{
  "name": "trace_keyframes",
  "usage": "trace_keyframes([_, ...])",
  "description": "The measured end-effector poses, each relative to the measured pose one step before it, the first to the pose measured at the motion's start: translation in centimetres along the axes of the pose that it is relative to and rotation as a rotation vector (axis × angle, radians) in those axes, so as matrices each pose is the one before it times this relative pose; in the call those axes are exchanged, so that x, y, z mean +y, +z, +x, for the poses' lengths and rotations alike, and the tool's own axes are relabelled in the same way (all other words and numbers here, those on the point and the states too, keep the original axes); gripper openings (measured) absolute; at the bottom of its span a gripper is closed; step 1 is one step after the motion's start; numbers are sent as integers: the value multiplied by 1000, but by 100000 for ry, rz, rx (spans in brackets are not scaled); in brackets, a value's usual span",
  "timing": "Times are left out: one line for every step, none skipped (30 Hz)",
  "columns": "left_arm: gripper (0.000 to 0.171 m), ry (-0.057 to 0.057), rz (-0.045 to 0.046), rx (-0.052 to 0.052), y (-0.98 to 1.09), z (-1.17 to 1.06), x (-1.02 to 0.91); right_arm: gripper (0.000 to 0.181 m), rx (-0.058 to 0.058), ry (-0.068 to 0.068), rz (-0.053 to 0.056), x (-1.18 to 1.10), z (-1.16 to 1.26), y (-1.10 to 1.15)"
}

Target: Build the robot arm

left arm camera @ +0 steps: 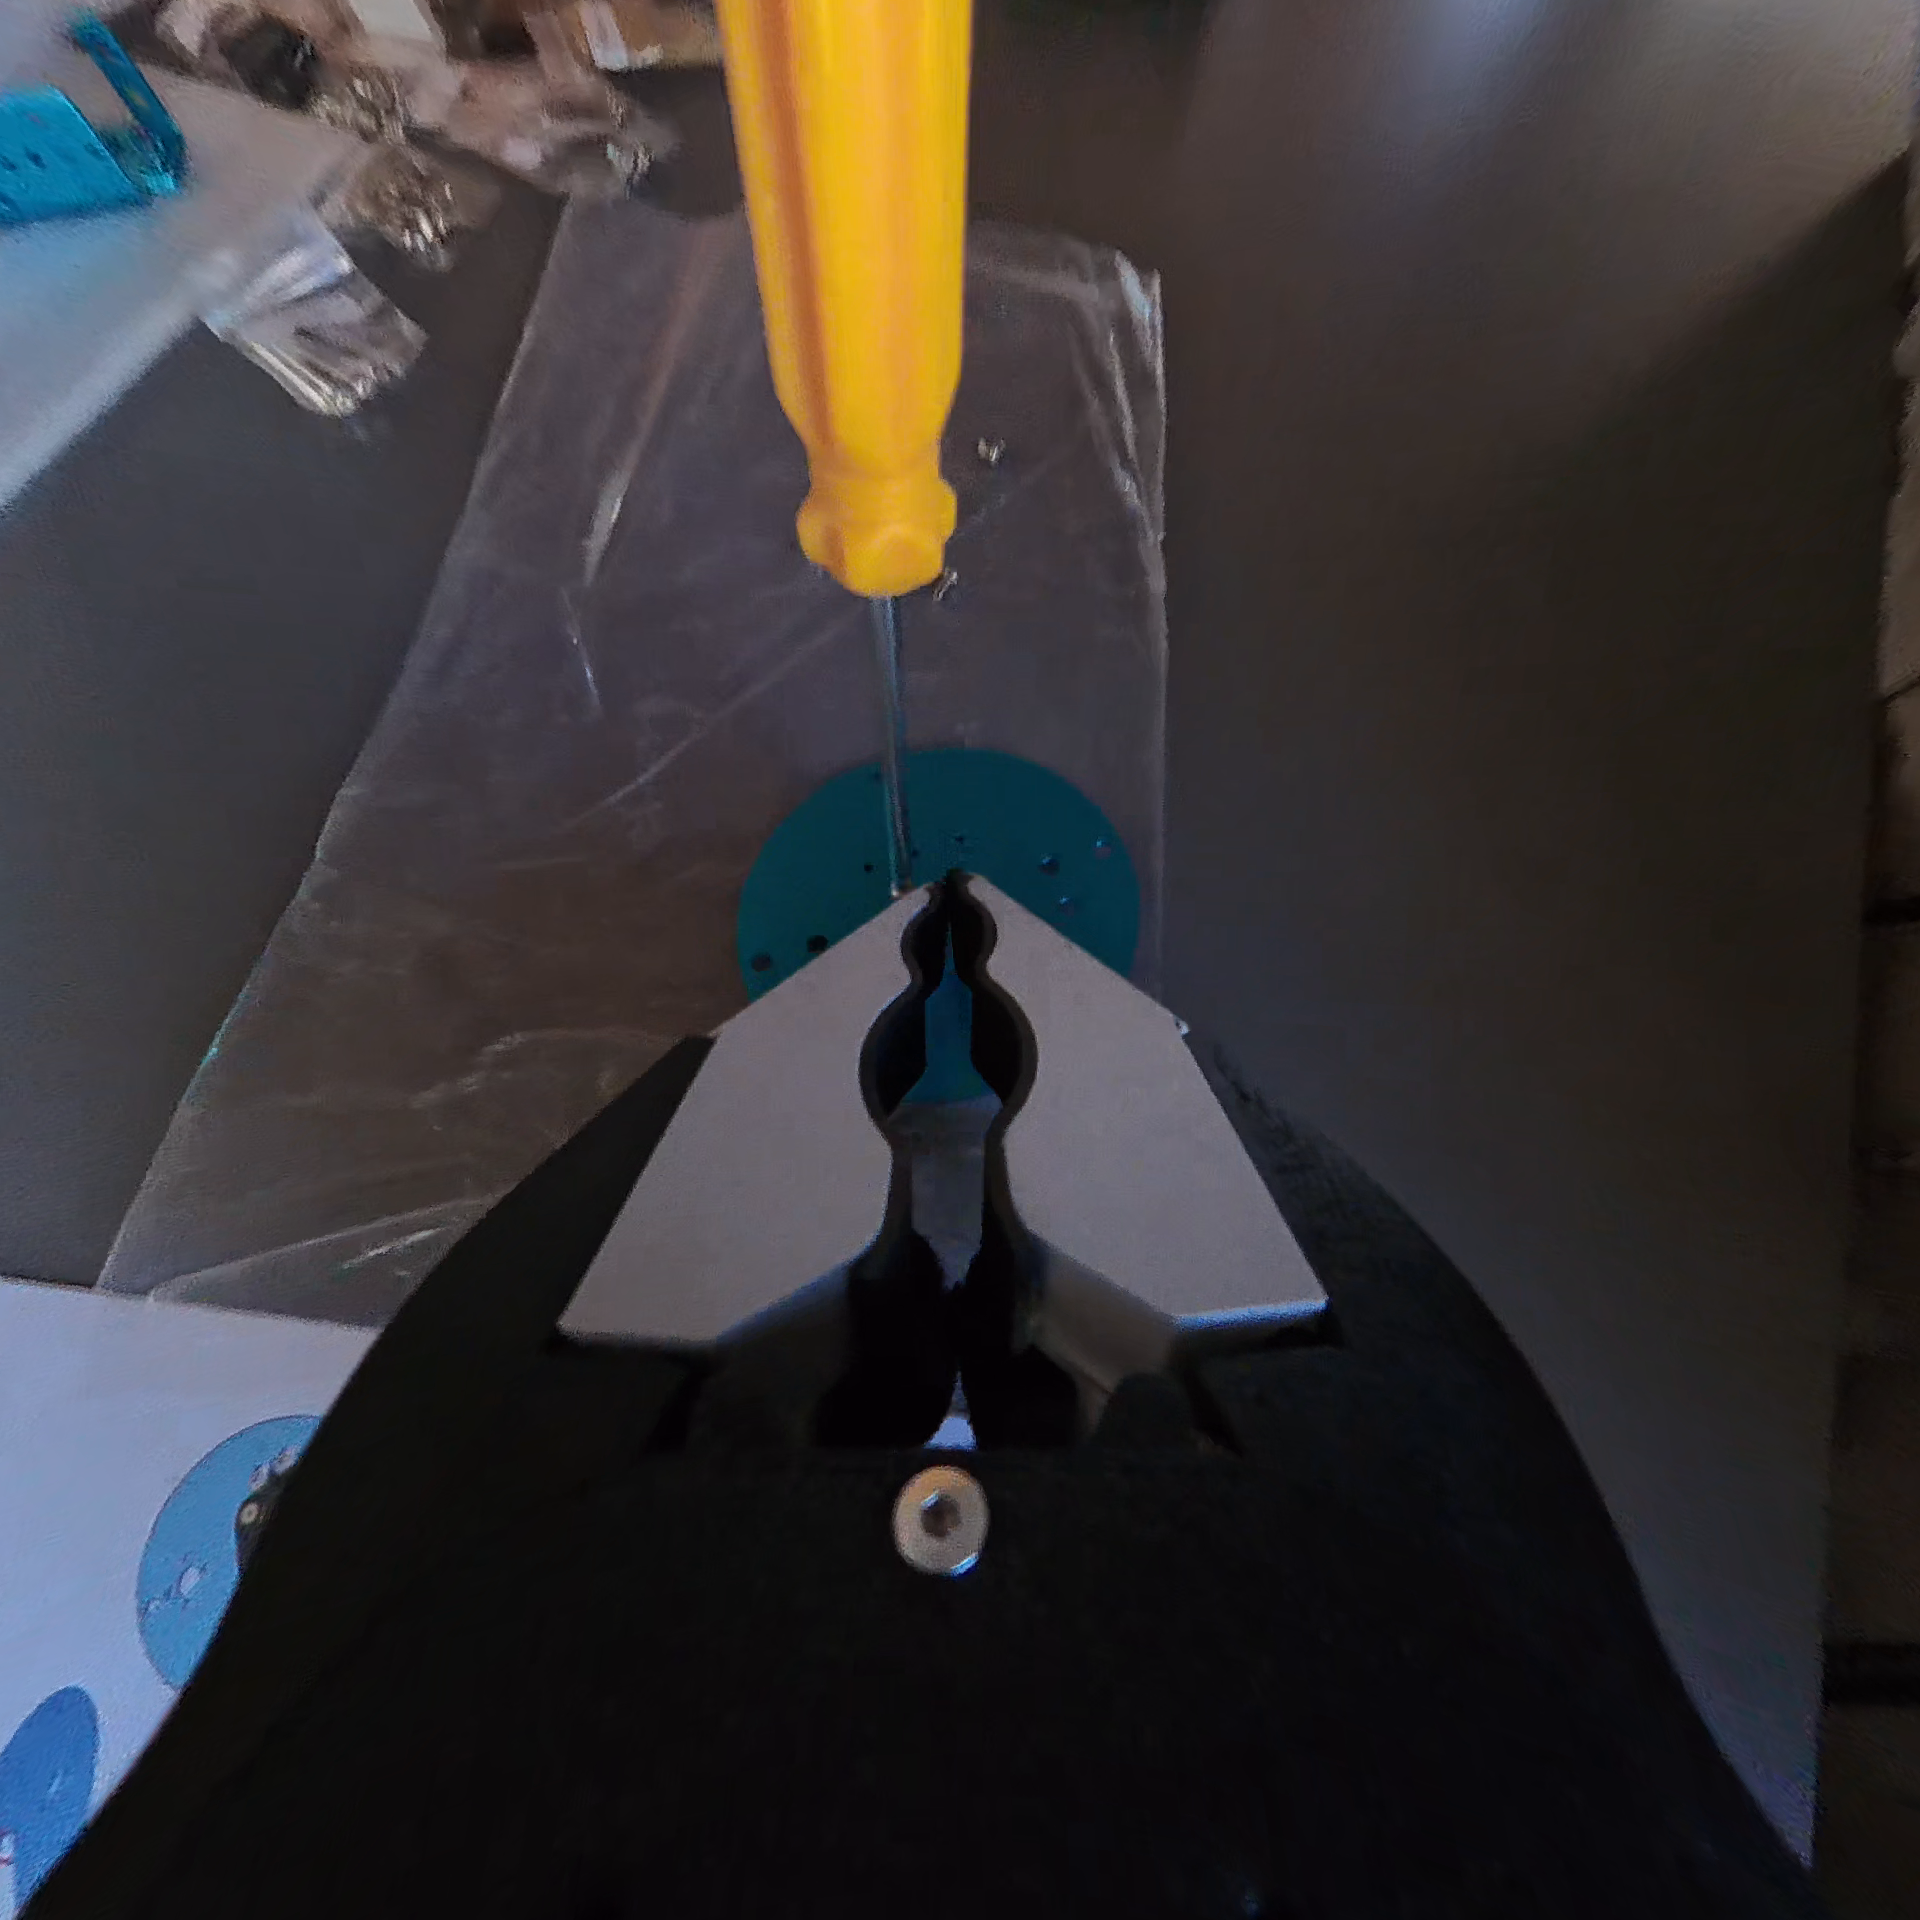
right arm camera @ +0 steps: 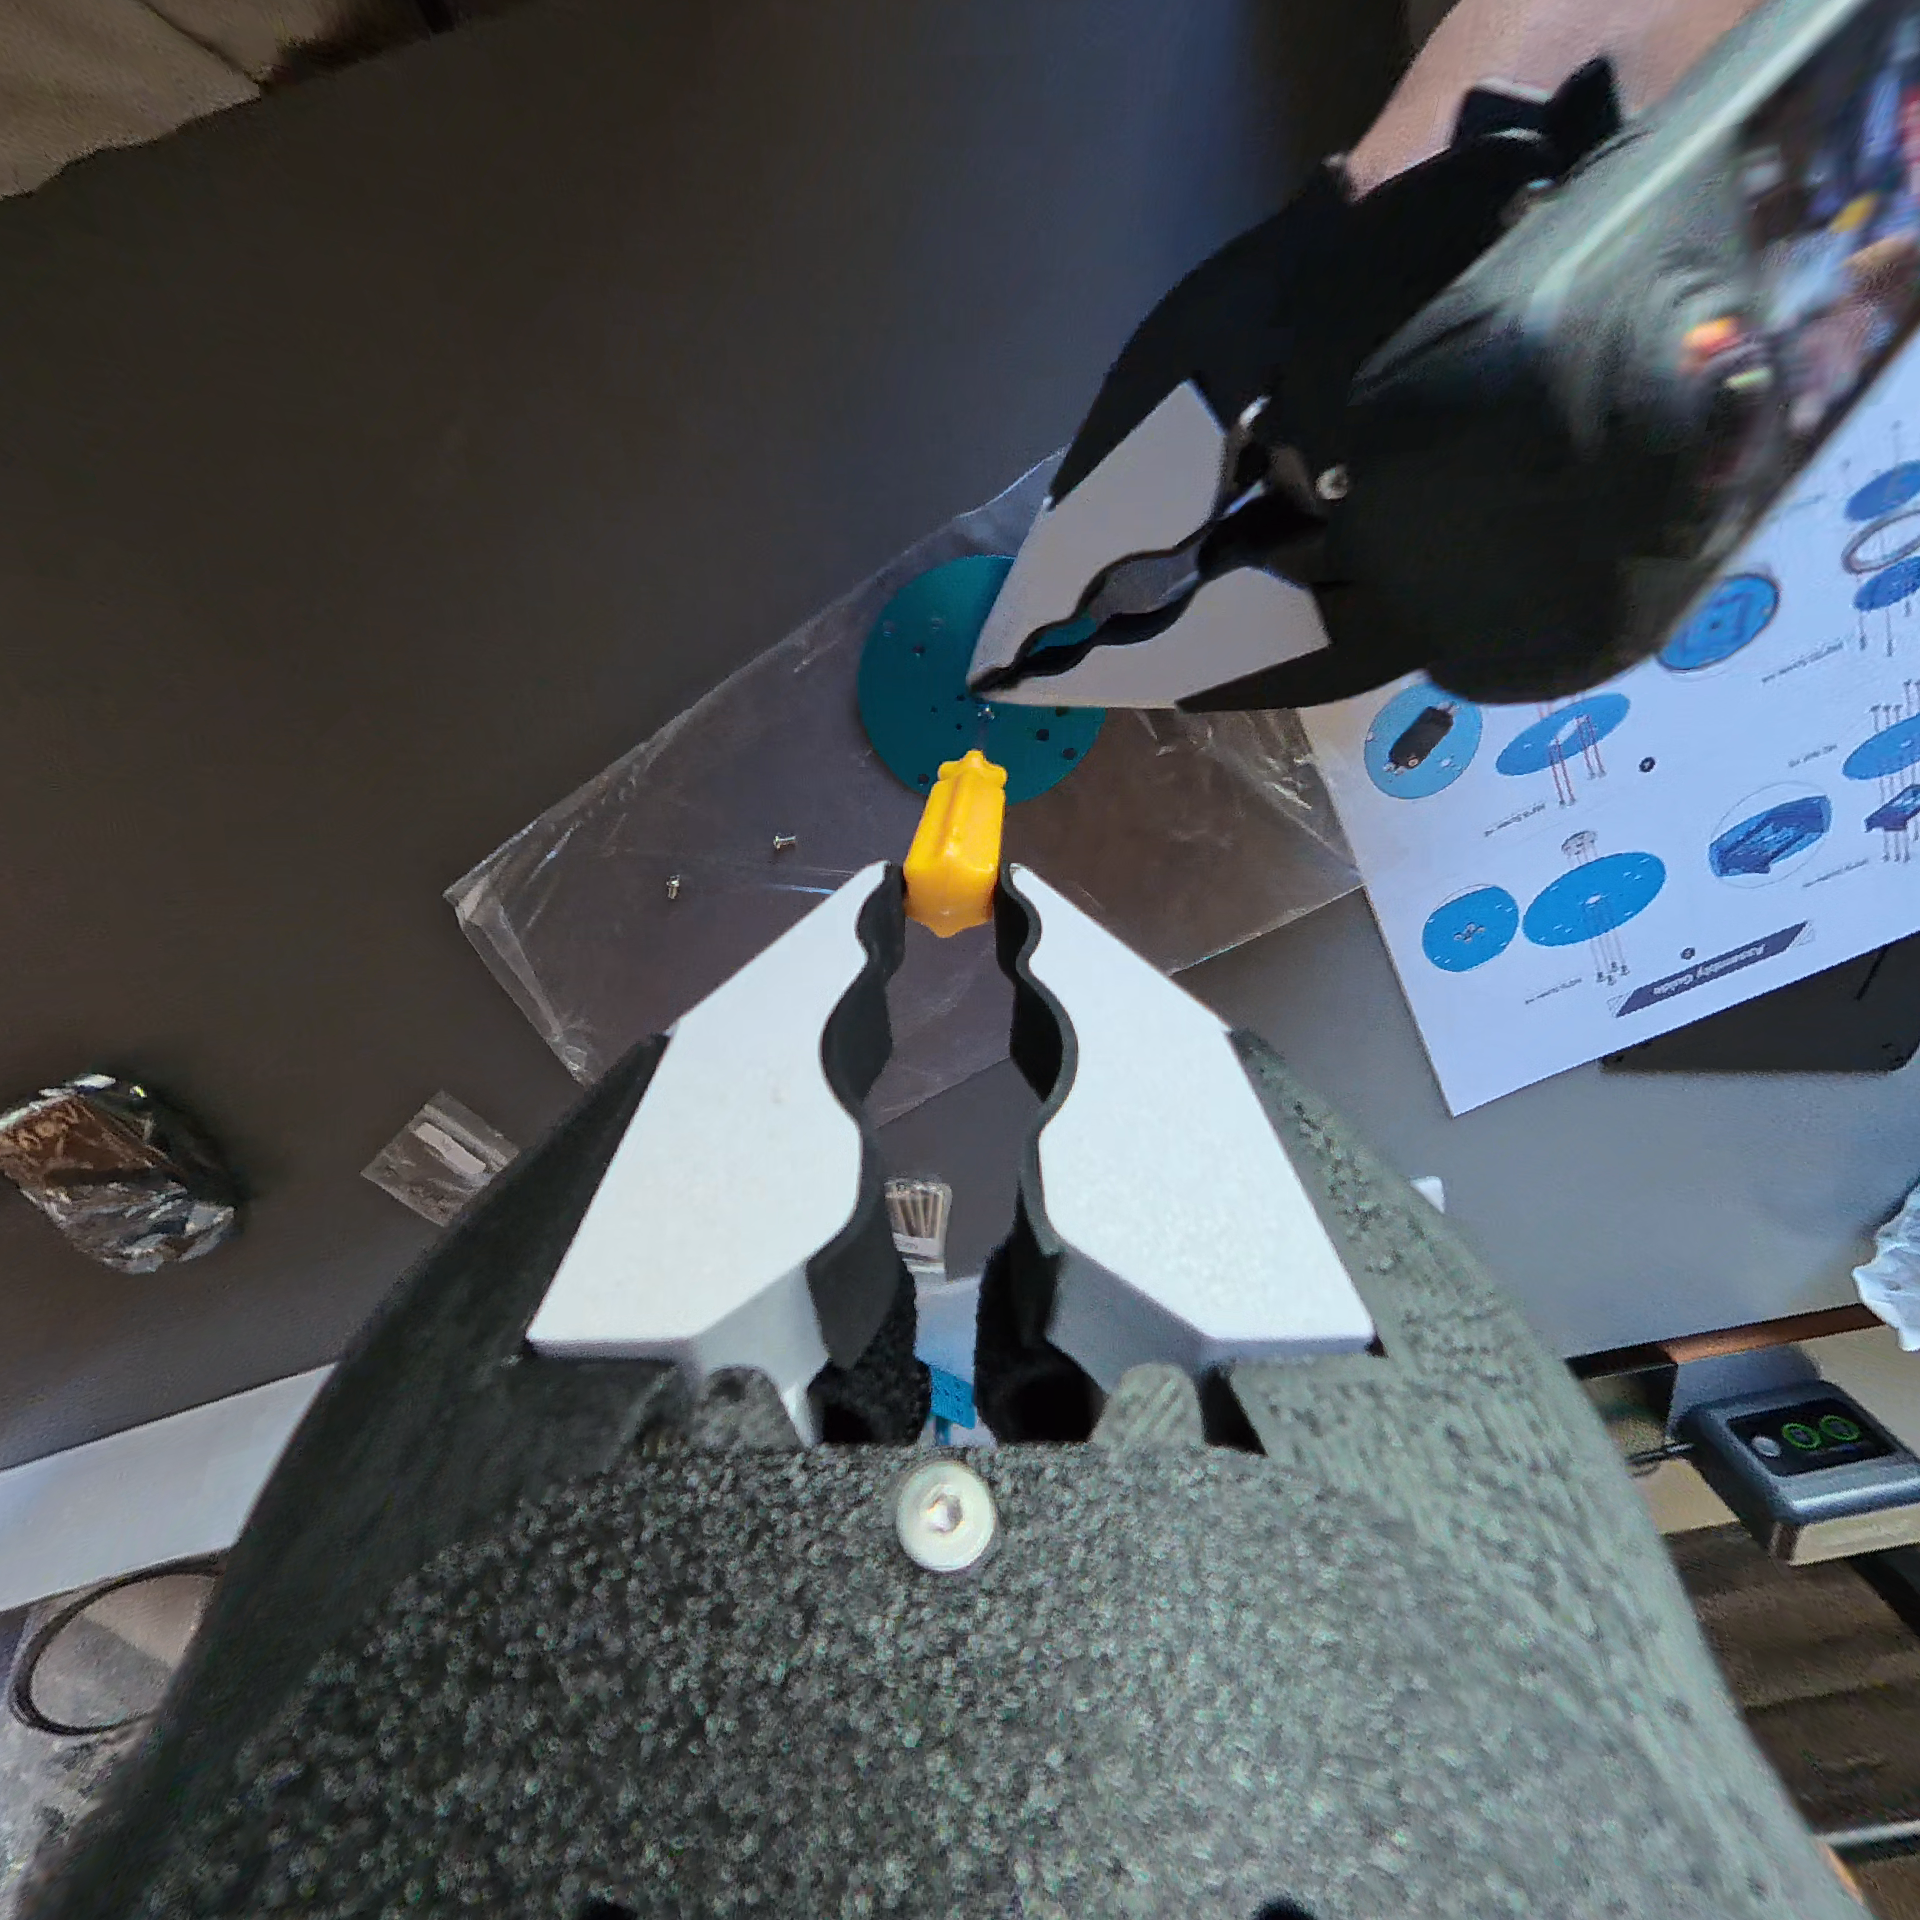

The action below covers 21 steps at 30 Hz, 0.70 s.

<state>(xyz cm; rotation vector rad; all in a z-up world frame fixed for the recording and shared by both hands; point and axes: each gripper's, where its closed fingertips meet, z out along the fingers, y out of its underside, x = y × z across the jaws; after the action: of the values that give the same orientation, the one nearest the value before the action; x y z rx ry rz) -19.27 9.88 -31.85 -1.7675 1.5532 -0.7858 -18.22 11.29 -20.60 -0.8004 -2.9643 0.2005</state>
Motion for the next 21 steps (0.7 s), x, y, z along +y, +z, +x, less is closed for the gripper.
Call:
trace_keyframes([0,343,-2619,-1092,390,-72,412,17,240,1142,444,-31,-47,-4])
trace_keyframes([0,-77,-735,222,210,108,136,17,297,1018,1173,-163,-59,-51])
trace_keyframes([0,-448,-94,273,76,75,35,17,-1,1240,982,-136,-73,-23])
trace_keyframes([0,-406,-167,-213,-26,-14,35,17,332,1369,321,-57,-32,15])
trace_keyframes([0,-508,-432,-605,-69,-92,52,17,149,1285,295,-56,-52,3])
trace_keyframes([0,0,-333,-994,-75,-134,50,17,362,1057,247,-32,-9,17])
trace_keyframes([0,468,-157,-1335,-44,-123,37,17,396,1184,167,-16,0,21])
trace_keyframes([0,493,98,-1253,-54,-77,10,17,8,1467,236,-39,-43,9])
trace_keyframes([0,102,383,-1278,-89,-116,16,17,-40,944,114,-34,-62,22])
trace_keyframes([0,-320,122,-673,-82,-103,72,17,531,385,11,-43,3,7])
trace_keyframes([0,-499,44,-363,-52,-109,29,17,254,137,-282,-18,-44,-1])
trace_keyframes([0,-329,-77,-1160,-26,-204,16,17,283,-168,-395,9,-14,9])
trace_keyframes([0,34,-193,-598,-67,-127,46,17,318,-17,-316,5,51,-5])
trace_keyframes([0,-446,389,-139,-118,-75,-47,17,-163,449,-295,28,33,-5])
trace_keyframes([0,-616,246,149,-124,-43,-30,17,-92,452,1,-23,52,-2])
trace_keyframes([0,-162,-934,553,-40,38,162,17,86,348,47,-30,84,1])
trace_keyframes([0,362,-603,245,29,77,127,17,-226,506,-36,-8,49,4])
trace_keyframes([0,681,71,328,27,134,-6,17,-112,416,324,-44,62,-4])
trace_keyframes([0,874,-139,397,-11,147,16,17,91,370,106,-10,93,0])
trace_keyframes([0,537,-500,-29,1,56,62,17,10,530,144,-4,84,-19])
trace_keyframes([0,631,-293,-562,36,1,0,16,3,685,375,-41,73,-23])
